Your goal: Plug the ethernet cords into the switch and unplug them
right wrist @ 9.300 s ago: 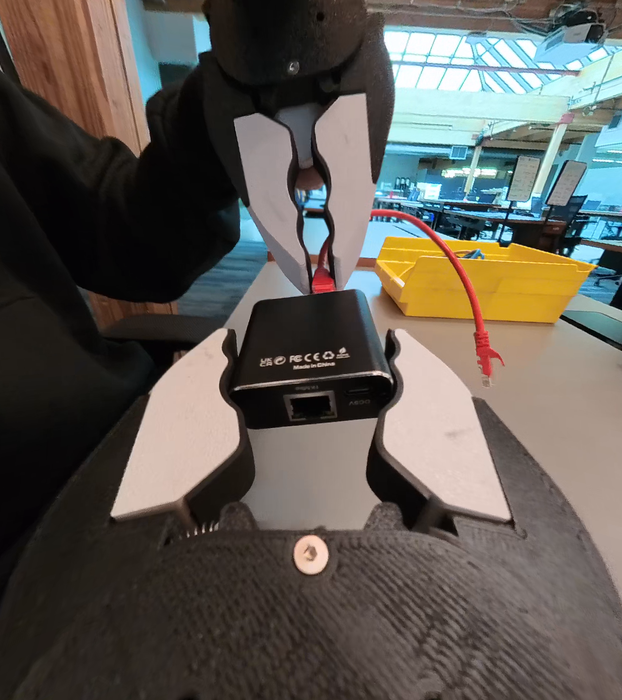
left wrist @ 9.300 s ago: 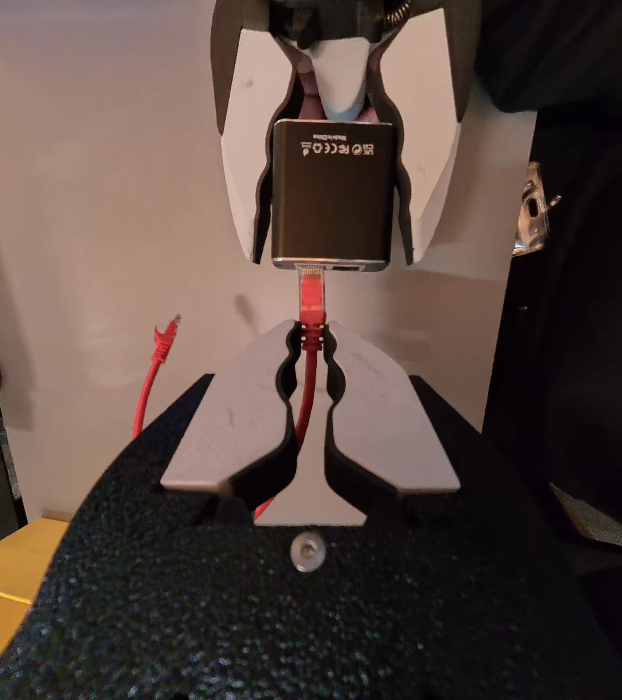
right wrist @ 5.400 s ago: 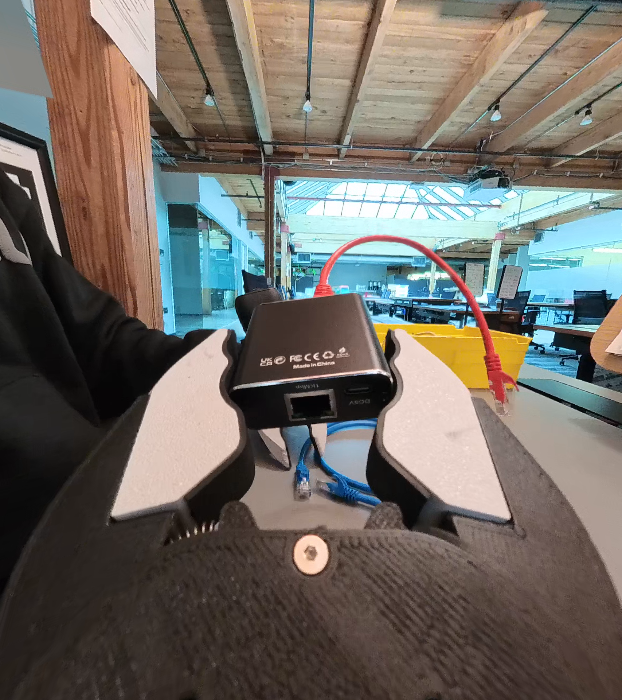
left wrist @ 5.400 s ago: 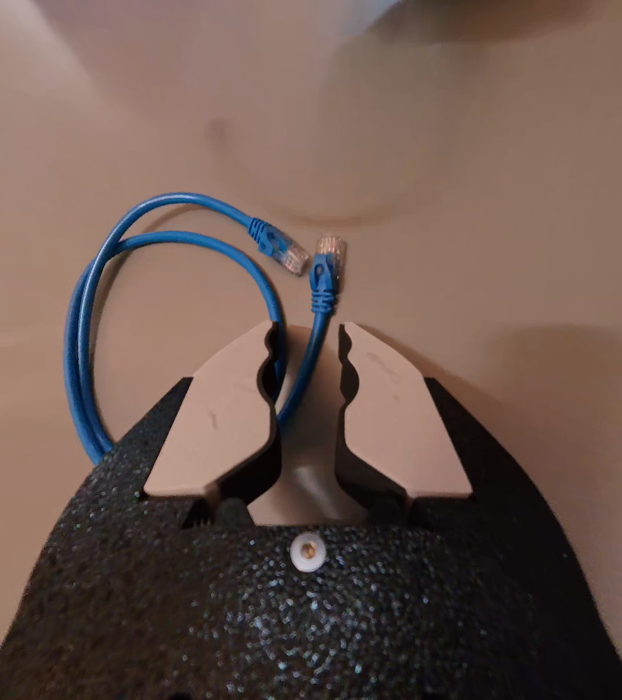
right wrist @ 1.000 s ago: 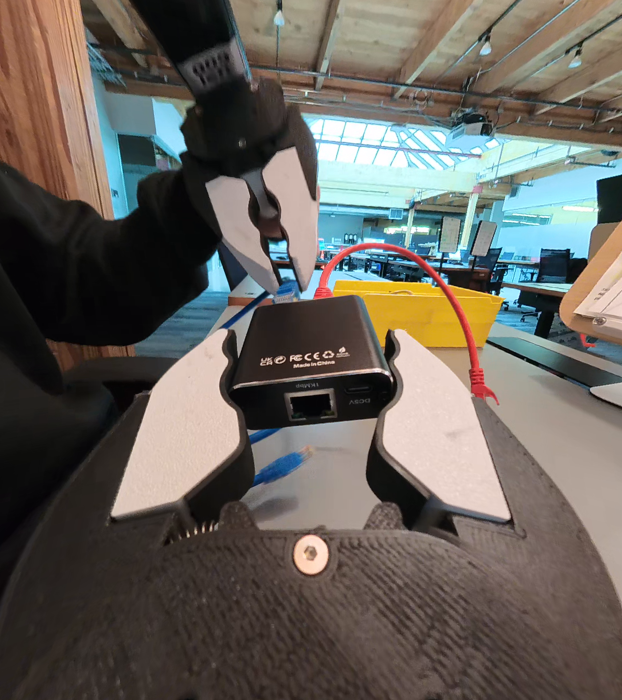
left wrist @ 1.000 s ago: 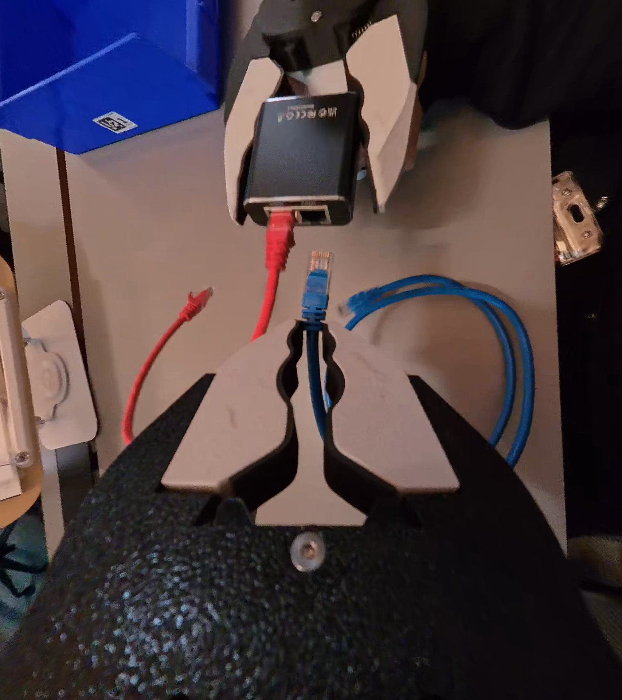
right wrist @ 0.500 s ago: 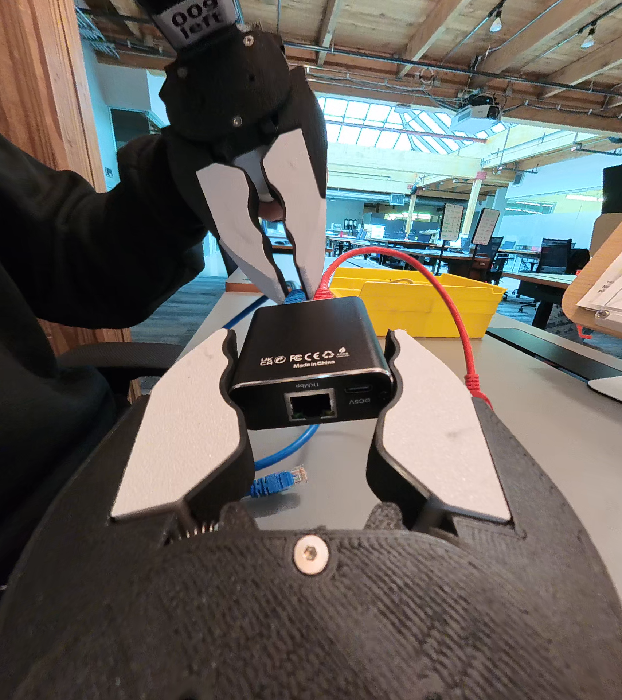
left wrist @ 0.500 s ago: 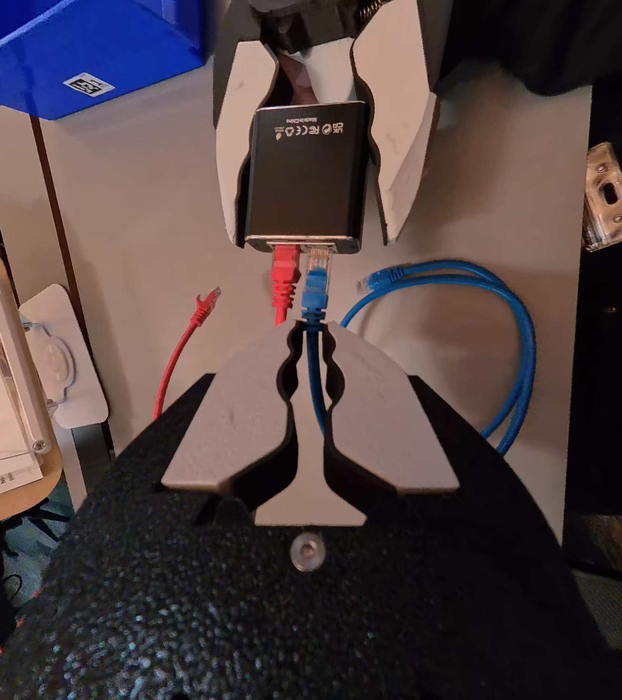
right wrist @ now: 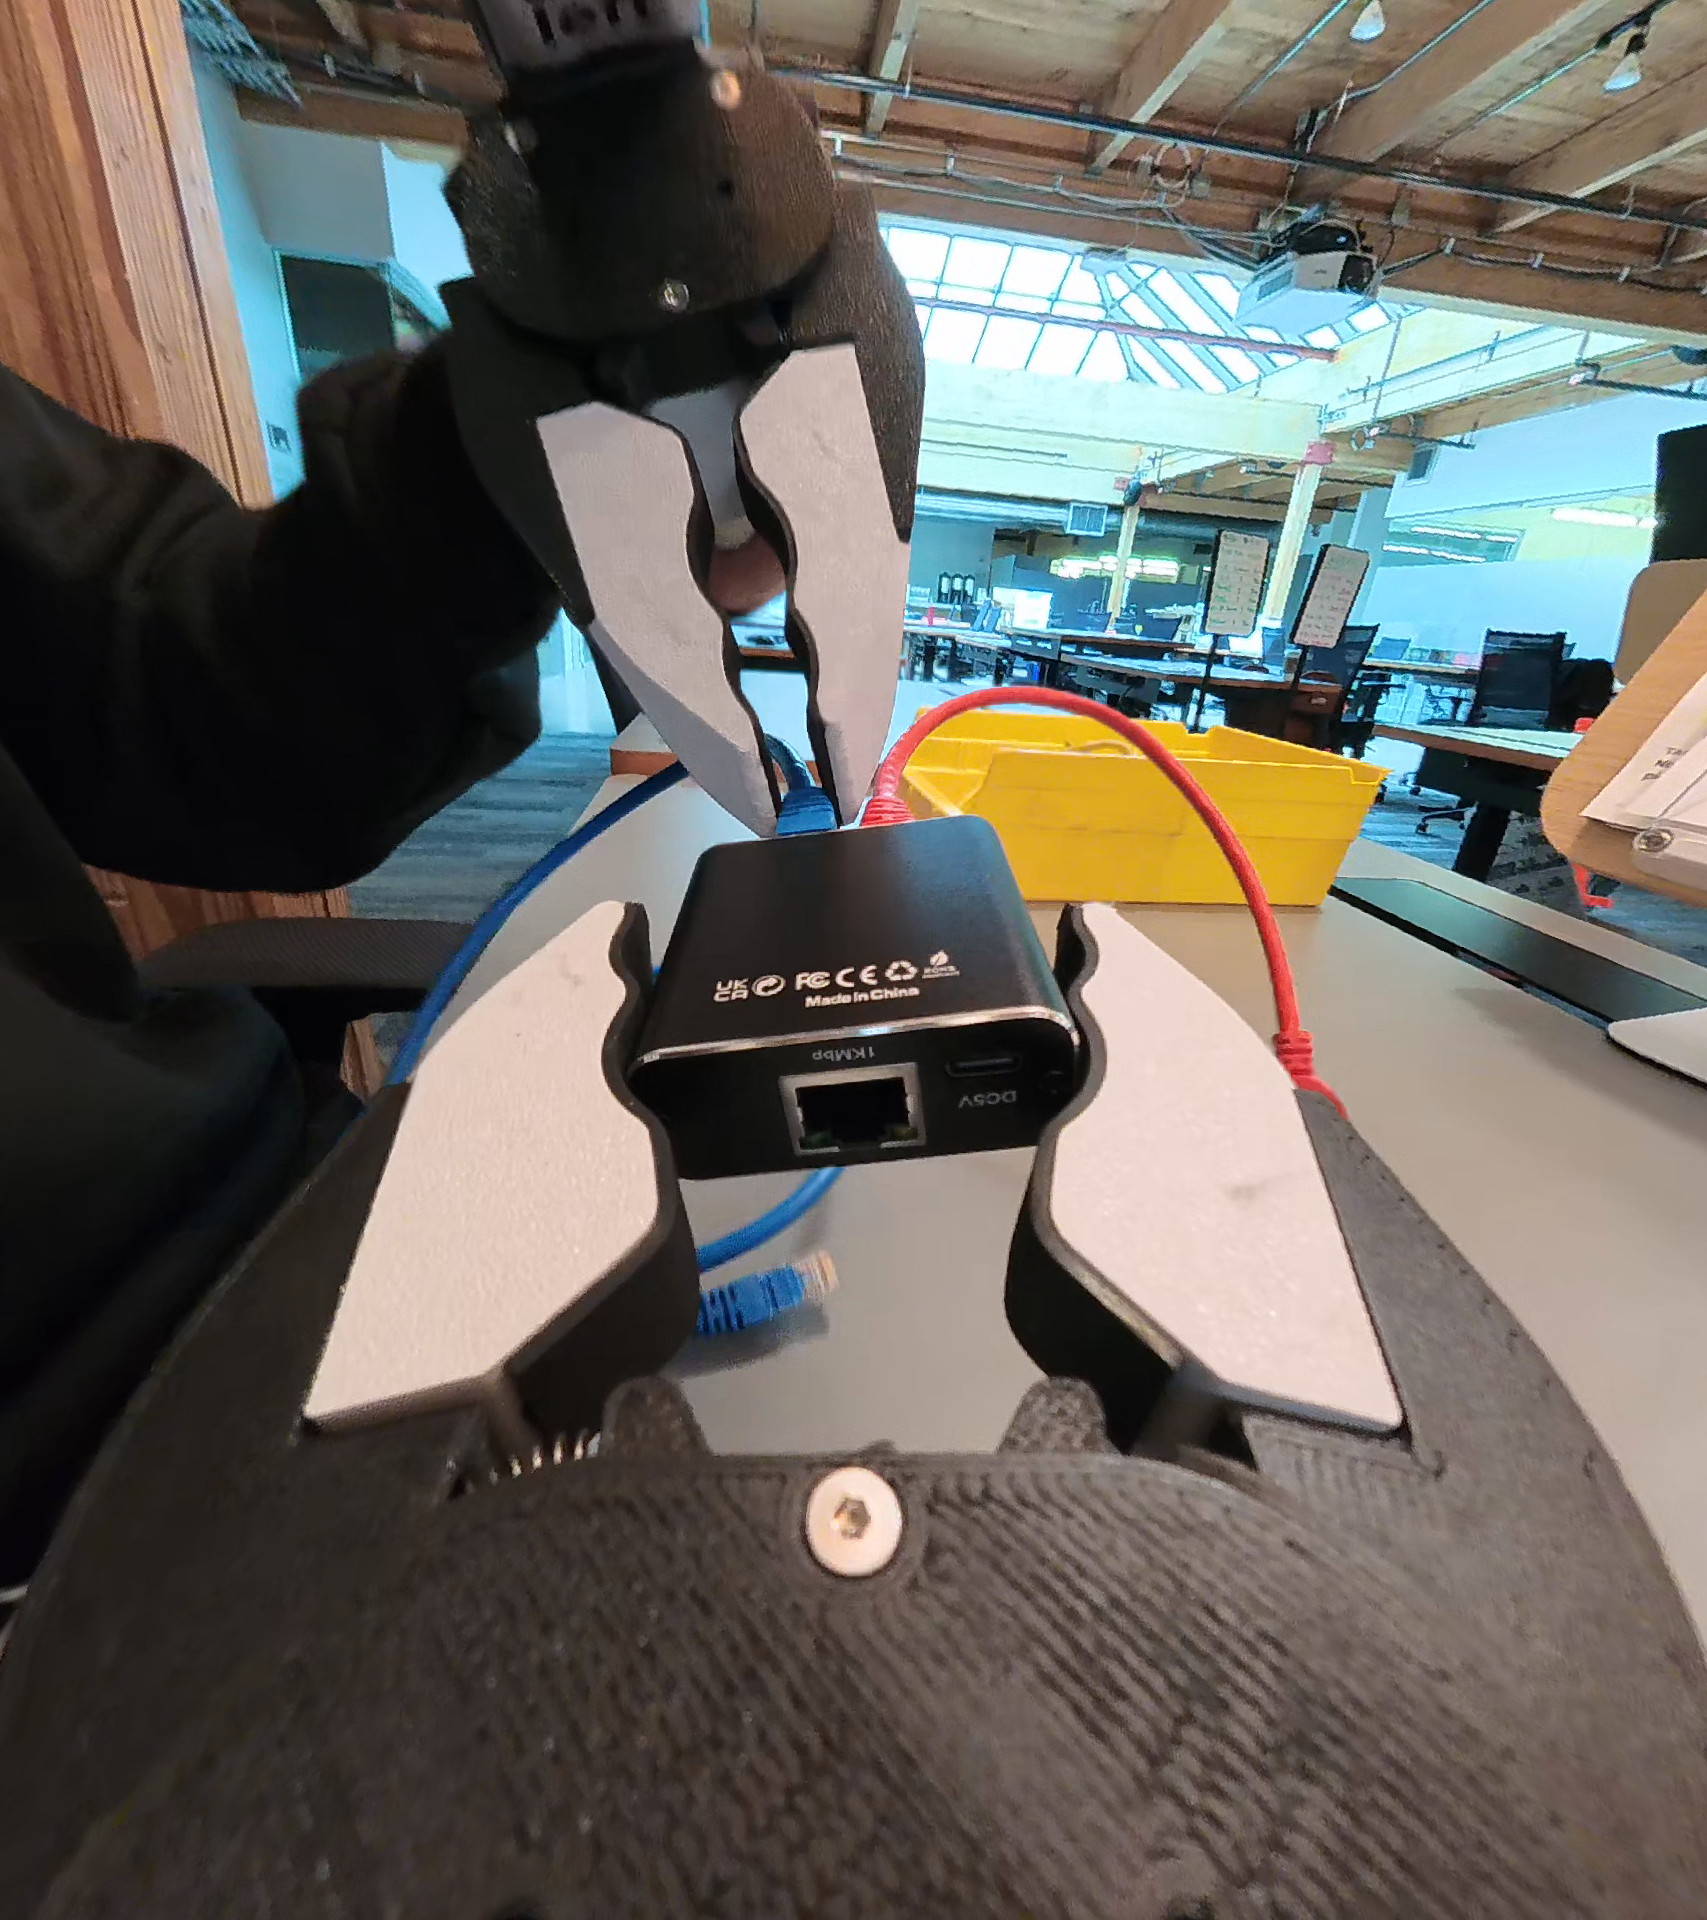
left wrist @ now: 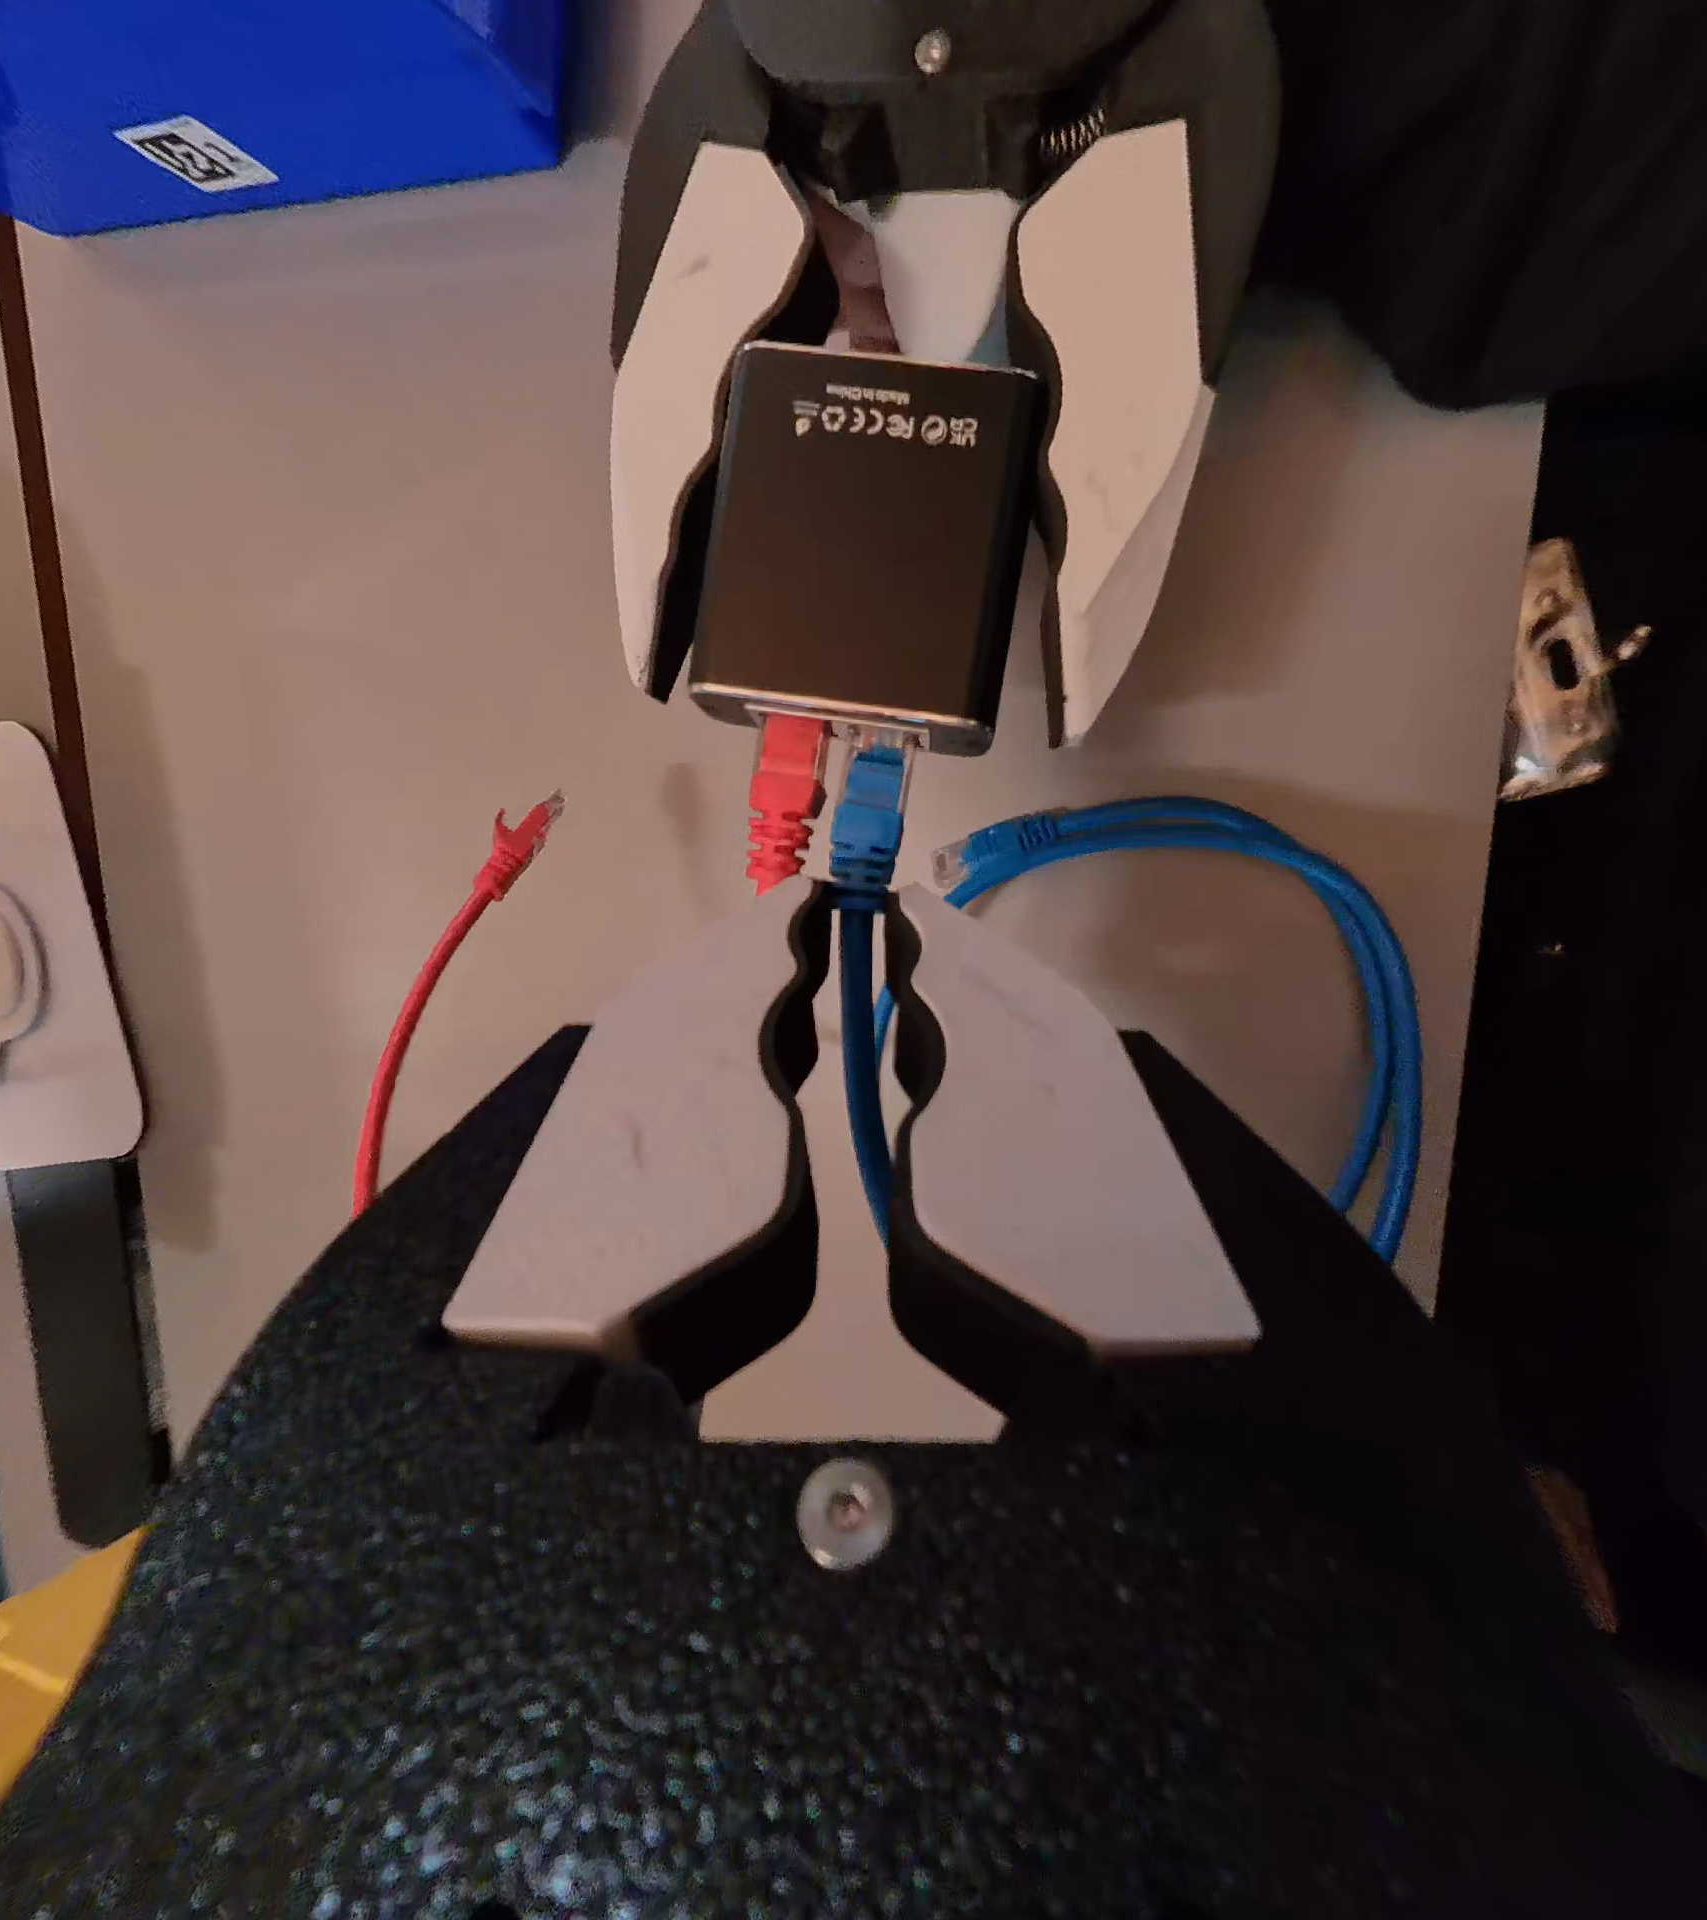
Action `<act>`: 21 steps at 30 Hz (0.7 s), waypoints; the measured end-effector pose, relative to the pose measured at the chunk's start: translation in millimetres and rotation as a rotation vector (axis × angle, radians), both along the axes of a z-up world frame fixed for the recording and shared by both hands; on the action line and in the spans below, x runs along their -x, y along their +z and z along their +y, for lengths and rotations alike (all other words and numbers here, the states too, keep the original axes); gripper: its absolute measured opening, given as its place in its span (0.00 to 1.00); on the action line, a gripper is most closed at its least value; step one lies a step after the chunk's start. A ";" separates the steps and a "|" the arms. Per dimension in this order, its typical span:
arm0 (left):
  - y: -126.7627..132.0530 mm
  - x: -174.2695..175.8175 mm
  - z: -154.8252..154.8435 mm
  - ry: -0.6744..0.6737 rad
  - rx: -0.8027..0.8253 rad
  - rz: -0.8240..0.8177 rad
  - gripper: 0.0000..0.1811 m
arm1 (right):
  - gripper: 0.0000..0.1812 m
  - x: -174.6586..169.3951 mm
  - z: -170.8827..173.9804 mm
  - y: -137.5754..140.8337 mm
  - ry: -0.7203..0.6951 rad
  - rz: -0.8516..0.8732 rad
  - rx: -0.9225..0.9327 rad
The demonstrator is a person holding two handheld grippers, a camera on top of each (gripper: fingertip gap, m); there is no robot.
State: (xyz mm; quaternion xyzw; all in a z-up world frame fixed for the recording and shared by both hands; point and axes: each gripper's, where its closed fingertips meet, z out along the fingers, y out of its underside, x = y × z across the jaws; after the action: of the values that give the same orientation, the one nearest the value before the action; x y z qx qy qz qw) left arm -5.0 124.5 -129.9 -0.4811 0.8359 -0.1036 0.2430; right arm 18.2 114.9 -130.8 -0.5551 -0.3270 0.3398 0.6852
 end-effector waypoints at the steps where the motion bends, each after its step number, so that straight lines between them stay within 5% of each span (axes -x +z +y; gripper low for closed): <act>1: 0.7 -0.9 -0.6 0.006 0.028 -0.017 0.05 | 0.41 -0.5 0.4 1.0 0.002 0.012 0.002; 7: 1.1 -7.7 -3.7 -0.004 0.126 -0.110 0.04 | 0.41 -1.2 1.2 3.9 0.013 0.062 0.018; 11: -11.8 -4.0 -2.2 -0.034 0.036 -0.051 0.04 | 0.41 0.4 4.7 2.6 -0.001 0.045 0.008; 14: -8.8 -11.4 4.7 -0.016 0.033 -0.158 0.06 | 0.41 -5.7 8.8 7.6 -0.079 0.028 -0.039; 18: 21.7 -18.1 11.9 0.073 0.075 -0.406 0.12 | 0.41 -16.8 15.3 22.6 -0.179 0.087 -0.096; 21: 60.5 -6.5 34.3 0.293 0.100 -0.677 0.17 | 0.41 -29.6 19.9 27.7 -0.278 0.087 -0.113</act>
State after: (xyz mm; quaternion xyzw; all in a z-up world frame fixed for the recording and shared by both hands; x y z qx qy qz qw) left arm 1.5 158.8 -69.4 -0.5455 0.6242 -0.2617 0.4943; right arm 47.8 134.7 -103.1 -0.5403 -0.2355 0.2464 0.7693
